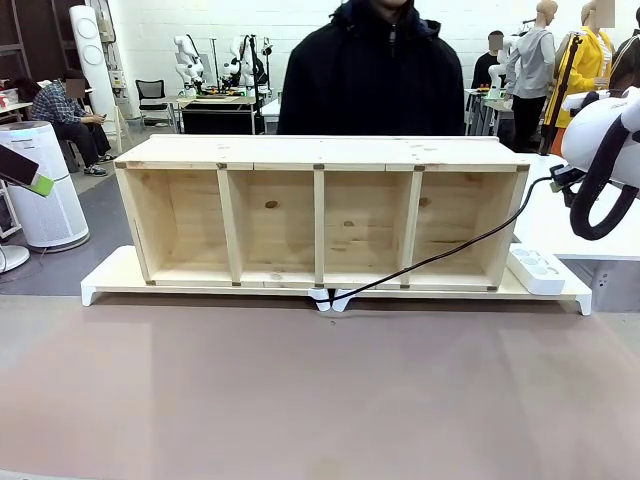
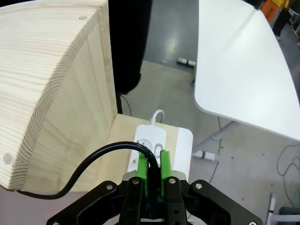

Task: Perform cable management.
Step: Release the Power Cable when the human grasps it.

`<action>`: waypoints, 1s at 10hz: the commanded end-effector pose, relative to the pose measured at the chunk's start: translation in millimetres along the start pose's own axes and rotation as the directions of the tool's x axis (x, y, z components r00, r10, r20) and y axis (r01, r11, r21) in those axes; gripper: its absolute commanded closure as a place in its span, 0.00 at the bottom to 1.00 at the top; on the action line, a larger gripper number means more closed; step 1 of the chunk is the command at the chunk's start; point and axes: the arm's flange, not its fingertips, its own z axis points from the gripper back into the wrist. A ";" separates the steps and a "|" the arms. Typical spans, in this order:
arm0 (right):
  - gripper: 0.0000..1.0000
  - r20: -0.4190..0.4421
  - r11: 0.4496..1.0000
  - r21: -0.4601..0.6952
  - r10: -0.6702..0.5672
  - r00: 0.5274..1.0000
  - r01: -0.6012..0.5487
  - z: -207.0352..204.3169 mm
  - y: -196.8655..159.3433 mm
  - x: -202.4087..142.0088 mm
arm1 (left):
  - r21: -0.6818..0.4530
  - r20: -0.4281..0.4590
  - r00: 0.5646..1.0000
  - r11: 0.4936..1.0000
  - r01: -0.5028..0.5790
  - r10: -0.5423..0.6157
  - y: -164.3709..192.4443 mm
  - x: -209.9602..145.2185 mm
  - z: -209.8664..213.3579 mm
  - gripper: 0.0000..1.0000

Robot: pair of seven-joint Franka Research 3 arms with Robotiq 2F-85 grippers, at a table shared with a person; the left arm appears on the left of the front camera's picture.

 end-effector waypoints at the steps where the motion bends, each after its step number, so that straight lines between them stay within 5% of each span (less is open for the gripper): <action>1: 0.86 0.002 1.000 -0.009 -0.005 1.000 0.005 2.9 -0.2 1.4 | 0.001 0.004 1.000 1.000 -0.006 0.006 1.0 0.9 -0.3 0.00; 10: 0.86 0.002 1.000 -0.009 -0.005 1.000 0.005 2.9 -0.2 1.4 | 0.001 0.004 1.000 1.000 -0.006 0.006 1.0 0.9 -0.3 0.00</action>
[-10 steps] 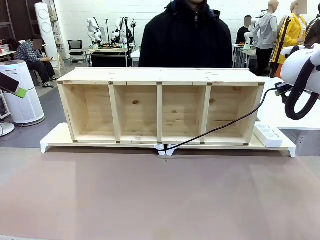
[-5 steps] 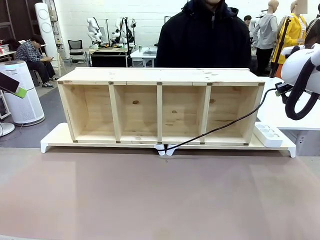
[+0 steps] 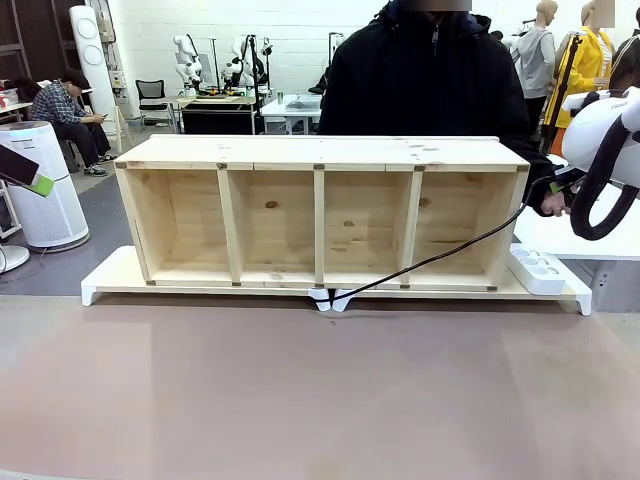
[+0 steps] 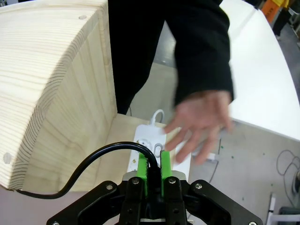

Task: Perform cable management.
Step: Release the Power Cable when the human grasps it.

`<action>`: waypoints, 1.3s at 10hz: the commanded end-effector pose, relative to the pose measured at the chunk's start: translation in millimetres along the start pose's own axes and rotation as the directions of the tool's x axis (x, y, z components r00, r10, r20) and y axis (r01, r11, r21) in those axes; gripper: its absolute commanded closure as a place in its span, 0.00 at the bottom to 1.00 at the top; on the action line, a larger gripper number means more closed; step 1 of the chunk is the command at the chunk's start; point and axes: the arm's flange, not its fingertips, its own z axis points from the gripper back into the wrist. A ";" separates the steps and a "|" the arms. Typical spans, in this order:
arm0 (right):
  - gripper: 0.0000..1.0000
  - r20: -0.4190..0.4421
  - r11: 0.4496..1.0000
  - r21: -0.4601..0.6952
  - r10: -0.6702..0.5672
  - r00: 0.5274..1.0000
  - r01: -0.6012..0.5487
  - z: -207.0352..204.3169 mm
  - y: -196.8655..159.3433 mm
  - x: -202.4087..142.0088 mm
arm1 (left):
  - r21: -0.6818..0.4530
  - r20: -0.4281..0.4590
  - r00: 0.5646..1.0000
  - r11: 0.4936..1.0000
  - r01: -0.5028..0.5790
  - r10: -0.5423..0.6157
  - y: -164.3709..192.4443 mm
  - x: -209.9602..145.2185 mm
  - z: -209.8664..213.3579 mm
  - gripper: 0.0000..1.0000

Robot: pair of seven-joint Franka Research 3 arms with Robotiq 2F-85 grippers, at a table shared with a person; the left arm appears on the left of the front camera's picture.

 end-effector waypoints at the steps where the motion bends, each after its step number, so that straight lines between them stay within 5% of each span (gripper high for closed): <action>1: 0.86 0.003 1.000 -0.009 -0.004 1.000 0.004 2.9 0.1 1.6 | 0.001 0.004 1.000 1.000 -0.006 0.006 1.0 0.9 -0.3 0.00; 8: 0.86 0.003 1.000 -0.009 -0.004 1.000 0.004 2.9 0.1 1.6 | 0.001 0.004 1.000 1.000 -0.006 0.006 1.0 0.9 -0.3 0.00; 9: 0.67 -0.001 1.000 0.000 -0.001 1.000 0.001 0.1 -0.3 -0.2 | 0.001 0.004 1.000 1.000 -0.006 0.006 1.0 0.9 -0.3 0.00; 10: 0.67 -0.016 1.000 0.018 -0.004 1.000 0.005 1.1 -1.7 -0.3 | 0.001 0.004 1.000 1.000 -0.006 0.006 1.0 0.9 -0.3 0.00; 11: 0.47 -0.015 1.000 0.016 -0.014 1.000 0.014 2.5 -3.2 -0.7 | 0.001 0.004 1.000 1.000 -0.006 0.006 1.0 0.9 -0.3 0.00; 12: 0.62 -0.015 1.000 0.016 -0.010 1.000 0.011 3.2 -3.8 -1.7 | 0.001 0.004 1.000 1.000 -0.006 0.006 1.0 0.9 -0.3 0.00; 13: 0.27 -0.013 1.000 0.013 -0.007 1.000 0.007 3.4 -3.5 -1.6 | 0.001 0.004 1.000 1.000 -0.006 0.006 1.0 0.9 -0.3 0.00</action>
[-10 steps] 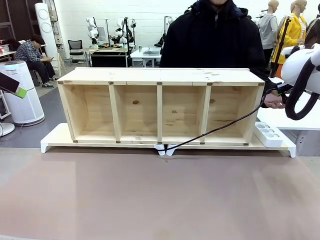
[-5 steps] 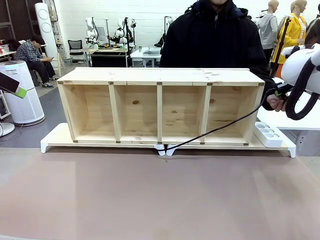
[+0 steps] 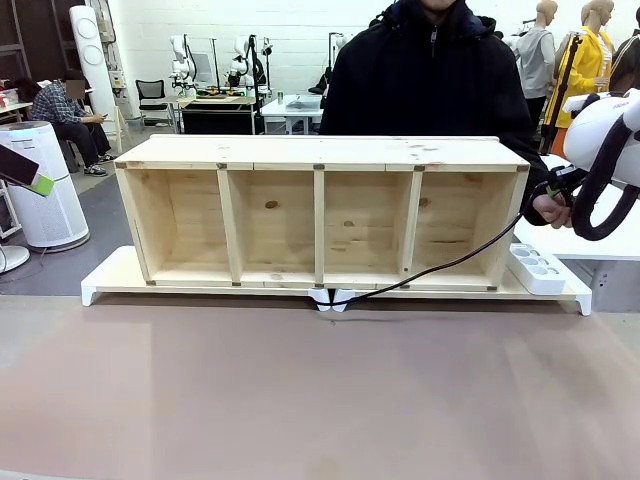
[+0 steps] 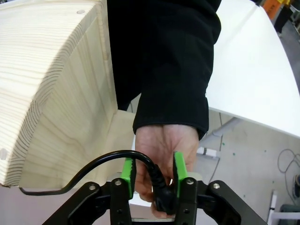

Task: Perform cable management.
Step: Release the Power Cable when the human grasps it.

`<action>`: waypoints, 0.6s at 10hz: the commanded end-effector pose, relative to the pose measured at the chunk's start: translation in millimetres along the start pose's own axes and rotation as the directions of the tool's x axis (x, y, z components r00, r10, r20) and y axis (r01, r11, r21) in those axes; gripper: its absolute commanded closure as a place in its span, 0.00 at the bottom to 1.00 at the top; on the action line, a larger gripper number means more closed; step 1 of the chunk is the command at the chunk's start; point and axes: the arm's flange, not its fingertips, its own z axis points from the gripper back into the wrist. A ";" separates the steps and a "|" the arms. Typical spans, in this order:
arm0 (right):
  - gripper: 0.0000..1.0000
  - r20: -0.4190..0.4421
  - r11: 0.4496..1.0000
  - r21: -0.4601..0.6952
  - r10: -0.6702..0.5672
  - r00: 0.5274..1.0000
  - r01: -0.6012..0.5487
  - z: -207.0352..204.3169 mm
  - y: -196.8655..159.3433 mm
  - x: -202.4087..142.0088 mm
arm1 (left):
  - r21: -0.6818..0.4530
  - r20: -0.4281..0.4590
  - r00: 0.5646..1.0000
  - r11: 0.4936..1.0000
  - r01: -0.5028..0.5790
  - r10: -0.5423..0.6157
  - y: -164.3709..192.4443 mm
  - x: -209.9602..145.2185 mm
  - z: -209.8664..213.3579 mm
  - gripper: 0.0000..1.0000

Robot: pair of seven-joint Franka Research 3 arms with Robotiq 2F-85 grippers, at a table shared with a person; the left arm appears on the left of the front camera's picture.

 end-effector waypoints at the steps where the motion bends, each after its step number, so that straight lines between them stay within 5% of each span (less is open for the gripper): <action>1: 0.42 0.003 1.000 0.004 0.000 1.000 0.000 3.6 -1.6 0.8 | 0.001 0.004 1.000 1.000 -0.006 0.006 1.0 0.9 -0.3 0.00; 2: 0.07 0.003 1.000 0.005 0.004 1.000 -0.004 3.9 -1.4 0.3 | 0.001 0.004 1.000 1.000 -0.006 0.006 1.0 0.9 -0.3 0.00; 3: 0.22 0.002 1.000 0.007 0.005 1.000 -0.005 3.9 -1.3 -0.1 | 0.001 0.004 1.000 1.000 -0.006 0.006 1.0 0.9 -0.3 0.00; 4: 0.00 0.002 1.000 0.007 0.005 1.000 -0.005 4.1 -1.2 -0.7 | 0.001 0.004 1.000 1.000 -0.006 0.006 1.0 0.9 -0.3 0.00; 6: 0.02 0.001 1.000 -0.001 0.000 1.000 0.000 0.7 -0.5 0.2 | 0.001 0.004 1.000 1.000 -0.006 0.006 1.0 0.9 -0.3 0.00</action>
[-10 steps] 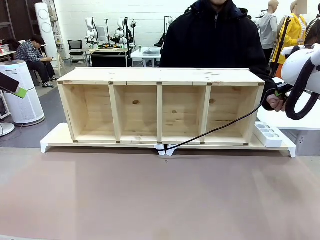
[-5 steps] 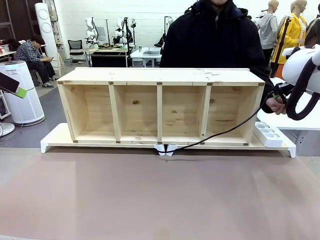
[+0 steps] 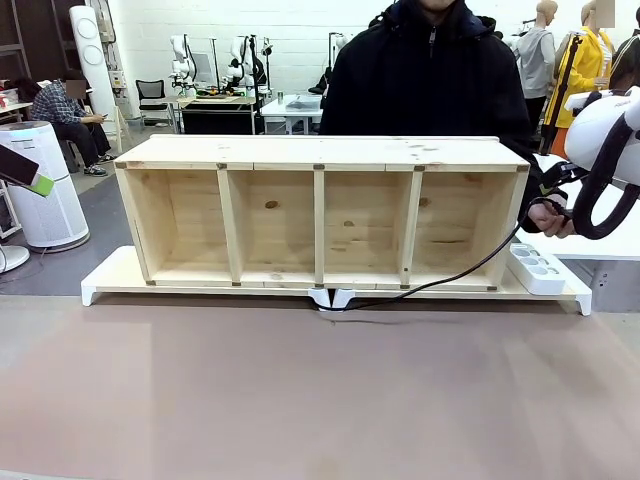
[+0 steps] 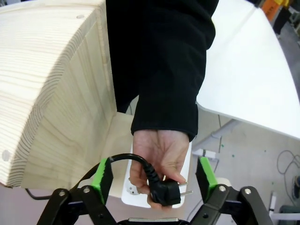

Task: Perform cable management.
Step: Release the Power Cable when the human grasps it.

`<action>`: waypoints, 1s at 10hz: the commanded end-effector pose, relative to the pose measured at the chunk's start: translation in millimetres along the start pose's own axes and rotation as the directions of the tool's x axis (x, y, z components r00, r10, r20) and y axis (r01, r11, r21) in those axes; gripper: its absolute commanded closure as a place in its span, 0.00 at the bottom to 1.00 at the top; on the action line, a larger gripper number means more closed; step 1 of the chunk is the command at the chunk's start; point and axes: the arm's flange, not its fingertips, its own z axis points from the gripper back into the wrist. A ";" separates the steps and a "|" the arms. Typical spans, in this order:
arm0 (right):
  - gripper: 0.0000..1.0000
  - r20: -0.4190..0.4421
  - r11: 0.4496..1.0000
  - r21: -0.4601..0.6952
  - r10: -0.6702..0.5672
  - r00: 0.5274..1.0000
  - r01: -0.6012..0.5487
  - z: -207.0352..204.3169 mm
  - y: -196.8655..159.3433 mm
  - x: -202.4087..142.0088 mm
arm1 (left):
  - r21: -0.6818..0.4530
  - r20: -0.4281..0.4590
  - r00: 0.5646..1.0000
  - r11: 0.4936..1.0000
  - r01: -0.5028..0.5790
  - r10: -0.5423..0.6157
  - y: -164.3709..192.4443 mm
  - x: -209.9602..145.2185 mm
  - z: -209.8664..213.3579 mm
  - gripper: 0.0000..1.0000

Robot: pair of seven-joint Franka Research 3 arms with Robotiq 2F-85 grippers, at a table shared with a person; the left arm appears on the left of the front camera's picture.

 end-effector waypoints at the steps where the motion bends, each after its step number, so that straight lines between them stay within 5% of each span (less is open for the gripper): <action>1: 0.02 -0.010 1.000 0.004 0.000 1.000 0.001 -1.7 0.1 -1.6 | 0.001 0.004 1.000 1.000 -0.006 0.006 1.0 0.9 -0.3 0.00; 10: 0.02 -0.010 1.000 0.004 0.000 1.000 0.001 -1.7 0.1 -1.6 | 0.001 0.004 1.000 1.000 -0.006 0.006 1.0 0.9 -0.3 0.00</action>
